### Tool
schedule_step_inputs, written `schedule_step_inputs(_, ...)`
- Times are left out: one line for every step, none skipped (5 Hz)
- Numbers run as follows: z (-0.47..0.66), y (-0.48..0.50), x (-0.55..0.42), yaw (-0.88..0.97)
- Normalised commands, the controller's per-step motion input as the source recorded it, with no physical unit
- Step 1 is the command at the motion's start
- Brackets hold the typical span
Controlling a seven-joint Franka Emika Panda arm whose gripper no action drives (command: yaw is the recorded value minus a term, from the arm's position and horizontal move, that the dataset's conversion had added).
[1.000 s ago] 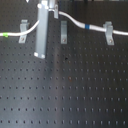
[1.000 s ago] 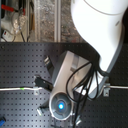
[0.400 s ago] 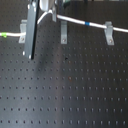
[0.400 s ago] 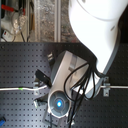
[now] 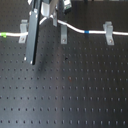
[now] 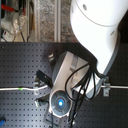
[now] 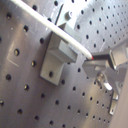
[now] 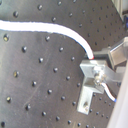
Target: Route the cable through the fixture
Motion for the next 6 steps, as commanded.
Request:
schedule_step_inputs(0.01, 0.0, 0.0, 0.0)
schedule_step_inputs(0.72, 0.017, -0.034, 0.0)
schedule_step_inputs(0.75, 0.054, -0.082, -0.02)
schedule_step_inputs(0.11, 0.003, 0.003, 0.0)
schedule_step_inputs(0.74, 0.049, -0.046, 0.0)
schedule_step_inputs(0.09, 0.006, 0.004, 0.0)
